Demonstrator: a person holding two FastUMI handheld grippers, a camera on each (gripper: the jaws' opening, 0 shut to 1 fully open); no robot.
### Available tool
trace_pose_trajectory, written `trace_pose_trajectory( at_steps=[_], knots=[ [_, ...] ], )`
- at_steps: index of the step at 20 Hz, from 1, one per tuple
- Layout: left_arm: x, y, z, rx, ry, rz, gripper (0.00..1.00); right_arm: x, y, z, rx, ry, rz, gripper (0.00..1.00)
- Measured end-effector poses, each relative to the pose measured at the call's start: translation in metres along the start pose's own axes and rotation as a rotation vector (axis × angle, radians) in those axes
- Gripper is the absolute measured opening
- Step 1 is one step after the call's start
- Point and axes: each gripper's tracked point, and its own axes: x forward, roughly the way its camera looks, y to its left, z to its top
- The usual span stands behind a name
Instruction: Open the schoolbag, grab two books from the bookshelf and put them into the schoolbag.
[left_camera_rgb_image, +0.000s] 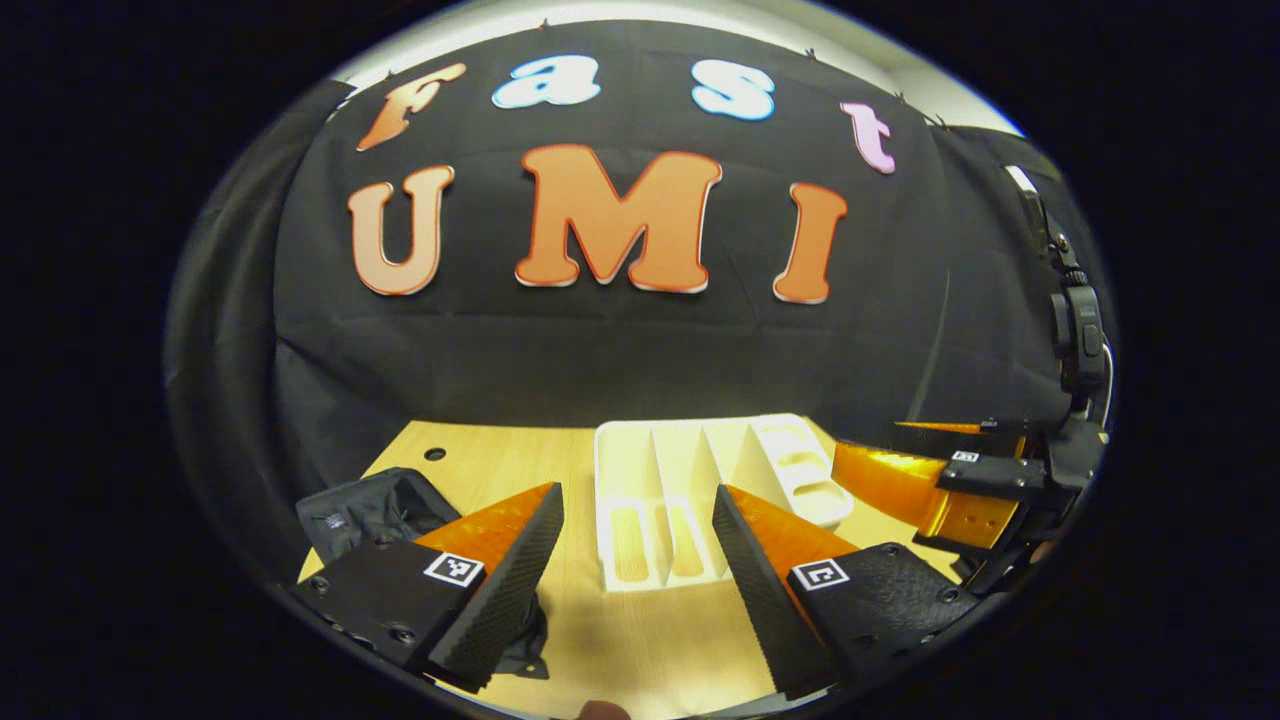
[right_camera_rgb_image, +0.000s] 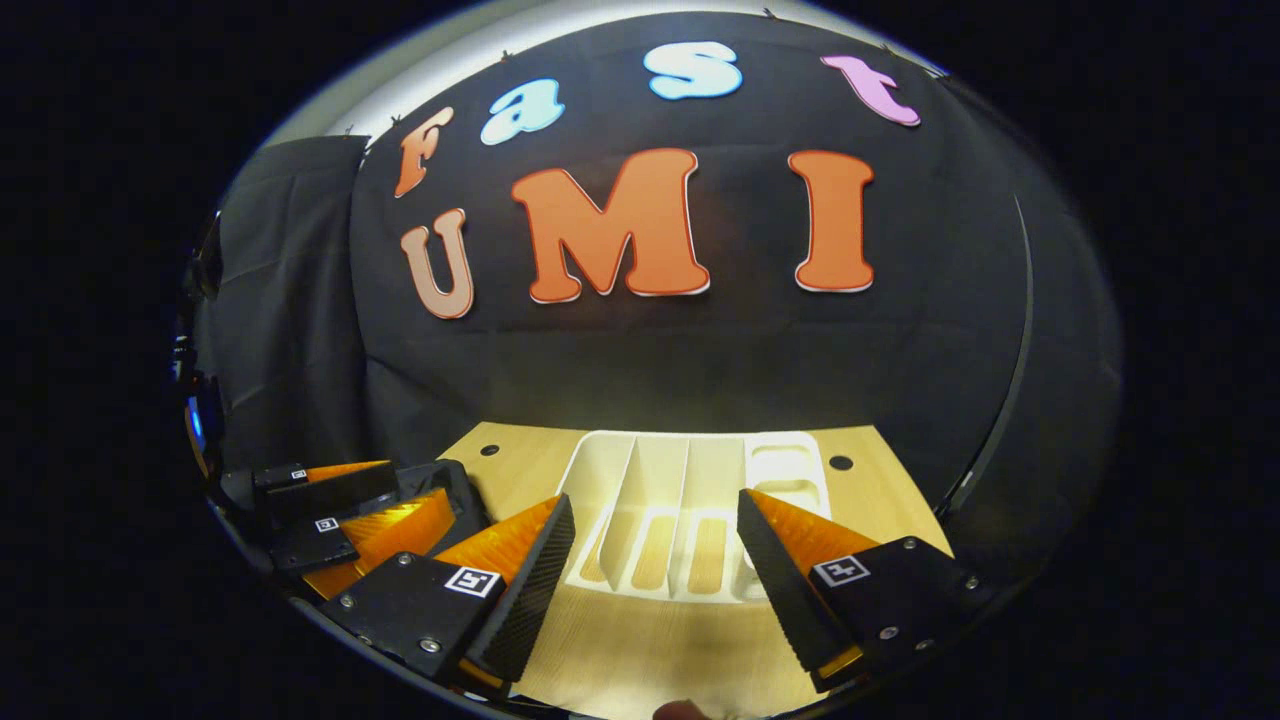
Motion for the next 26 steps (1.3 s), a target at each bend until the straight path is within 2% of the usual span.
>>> trace_pose_trajectory(
  at_steps=[5, 10, 13, 16, 21, 26],
  knots=[
    [-0.012, -0.011, 0.019, 0.018, -0.111, 0.053, 0.96, -0.009, -0.001, 0.009, -0.036, -0.058, 0.013, 0.98],
    [-0.017, -0.012, 0.032, 0.071, -0.229, 0.039, 0.96, -0.013, -0.001, 0.023, -0.049, -0.159, 0.004, 0.98],
    [-0.015, -0.011, 0.033, 0.099, -0.243, 0.029, 0.94, -0.015, 0.009, 0.023, -0.031, -0.172, 0.008, 0.97],
    [-0.011, -0.009, 0.030, 0.099, -0.248, 0.013, 0.96, -0.006, 0.013, 0.021, -0.027, -0.173, 0.002, 0.98],
    [-0.006, 0.005, 0.032, 0.105, -0.254, 0.019, 0.94, -0.002, 0.017, 0.018, -0.018, -0.170, 0.000, 0.98],
    [-0.006, 0.016, 0.032, 0.115, -0.273, 0.032, 0.96, 0.004, 0.022, 0.016, -0.030, -0.156, 0.002, 0.97]
  ],
)
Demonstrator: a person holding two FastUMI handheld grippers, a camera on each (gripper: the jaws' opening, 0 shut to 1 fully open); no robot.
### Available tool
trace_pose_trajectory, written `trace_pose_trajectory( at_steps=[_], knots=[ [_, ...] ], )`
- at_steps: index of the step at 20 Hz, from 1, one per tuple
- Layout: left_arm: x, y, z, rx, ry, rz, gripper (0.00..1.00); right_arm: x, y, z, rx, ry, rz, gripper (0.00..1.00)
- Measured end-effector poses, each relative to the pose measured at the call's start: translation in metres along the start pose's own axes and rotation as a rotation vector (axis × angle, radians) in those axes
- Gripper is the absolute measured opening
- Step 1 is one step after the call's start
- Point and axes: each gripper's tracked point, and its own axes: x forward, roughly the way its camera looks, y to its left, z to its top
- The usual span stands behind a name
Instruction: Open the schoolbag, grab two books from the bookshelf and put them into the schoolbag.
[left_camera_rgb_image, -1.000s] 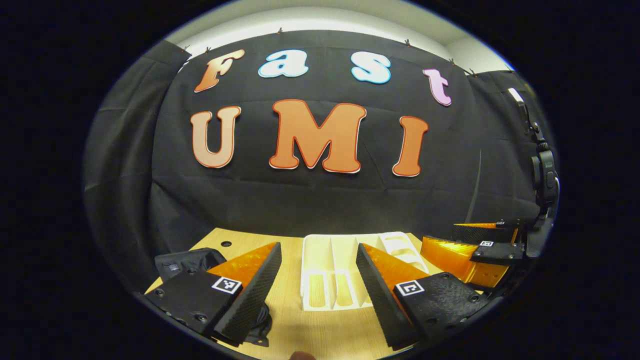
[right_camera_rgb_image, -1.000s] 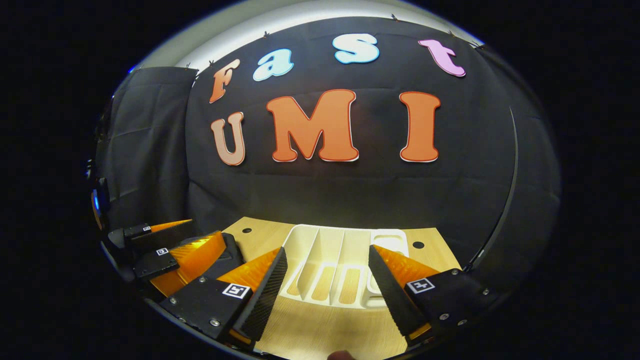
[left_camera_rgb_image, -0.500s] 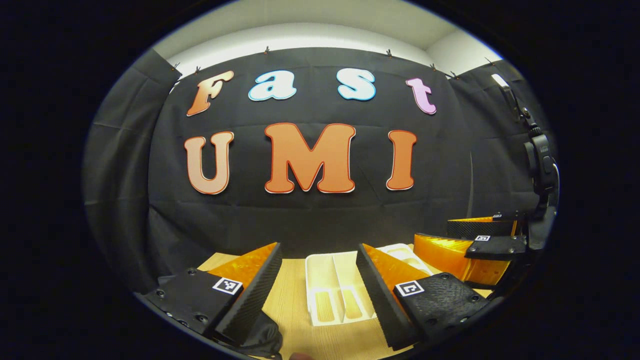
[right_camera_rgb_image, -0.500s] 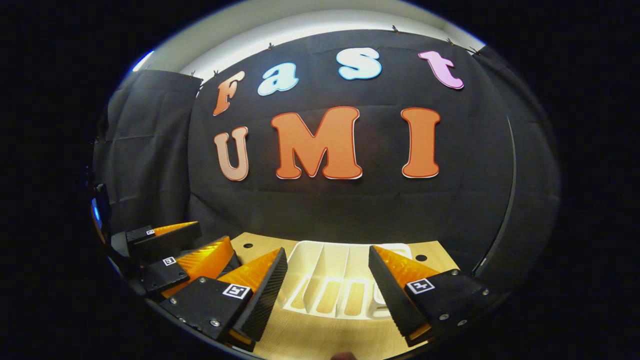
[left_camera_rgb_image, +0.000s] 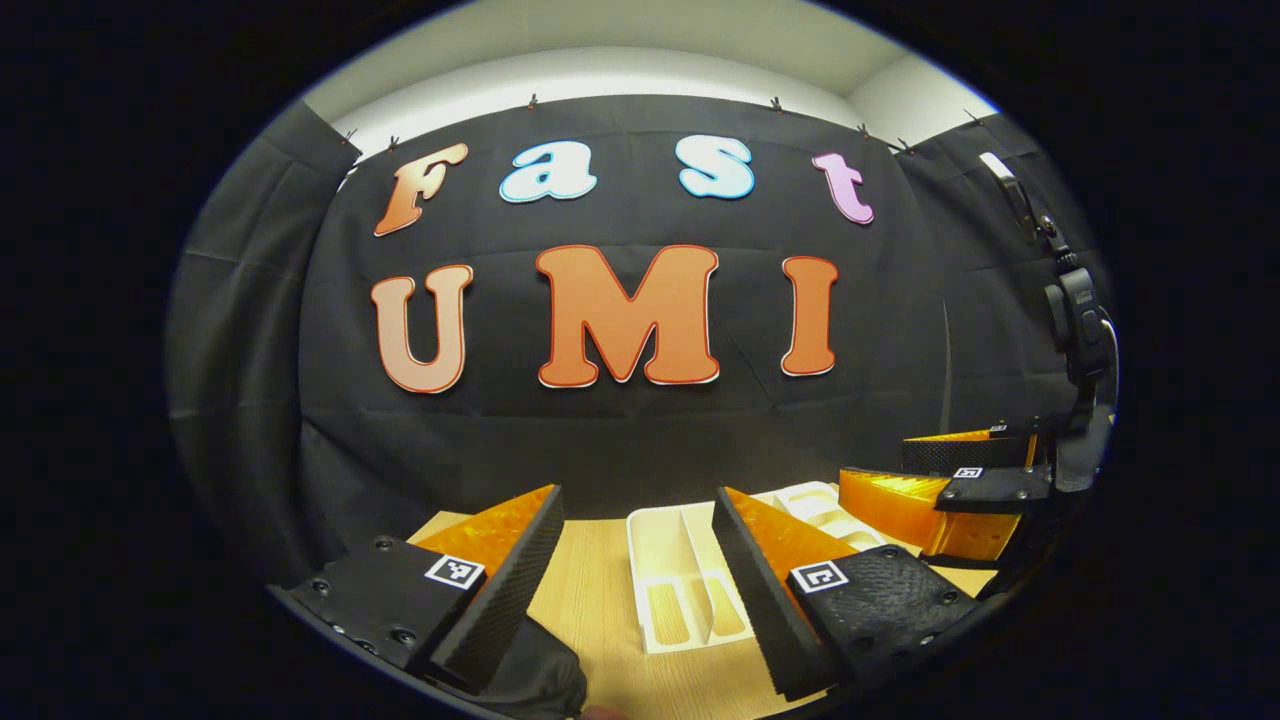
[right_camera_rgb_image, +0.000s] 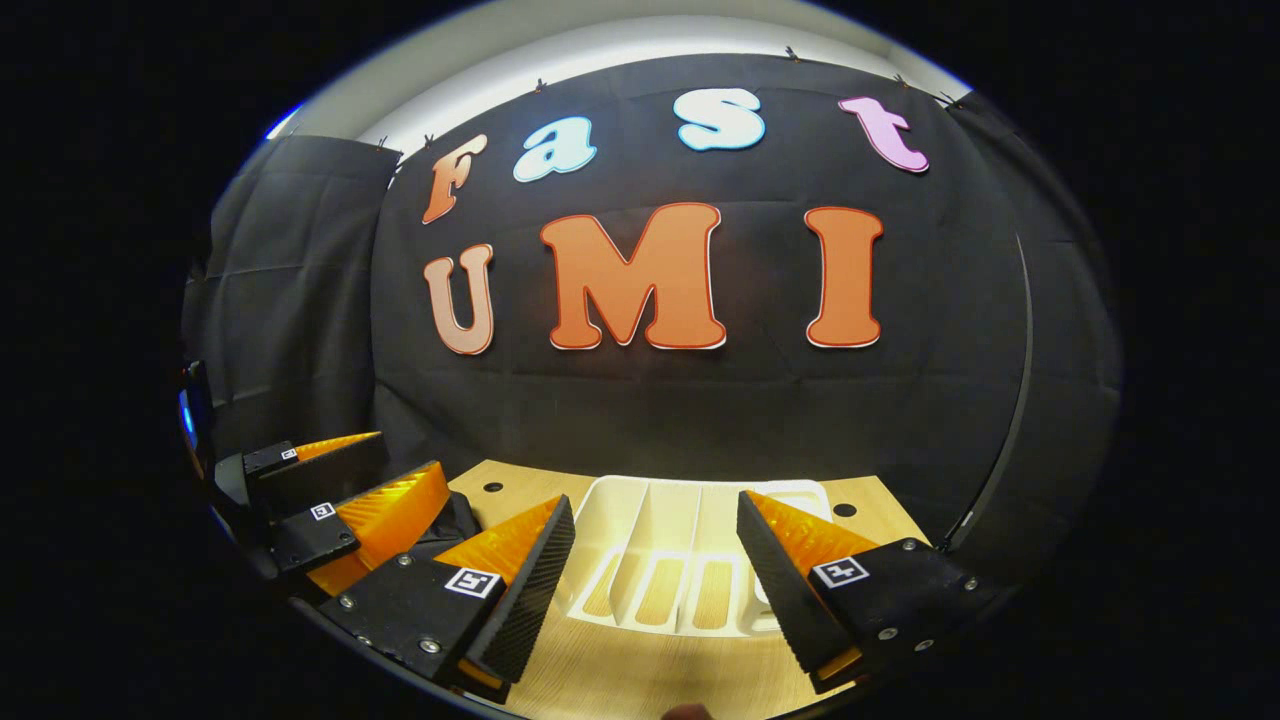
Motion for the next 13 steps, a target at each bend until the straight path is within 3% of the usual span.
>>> trace_pose_trajectory(
  at_steps=[4, 13],
  knots=[
    [-0.002, 0.006, 0.002, -0.022, -0.019, -0.005, 0.96, 0.002, 0.004, 0.004, -0.017, -0.019, -0.006, 0.97],
    [-0.002, 0.020, 0.004, 0.029, -0.063, -0.005, 0.95, 0.003, 0.010, 0.008, -0.033, -0.039, -0.038, 0.97]
  ],
)
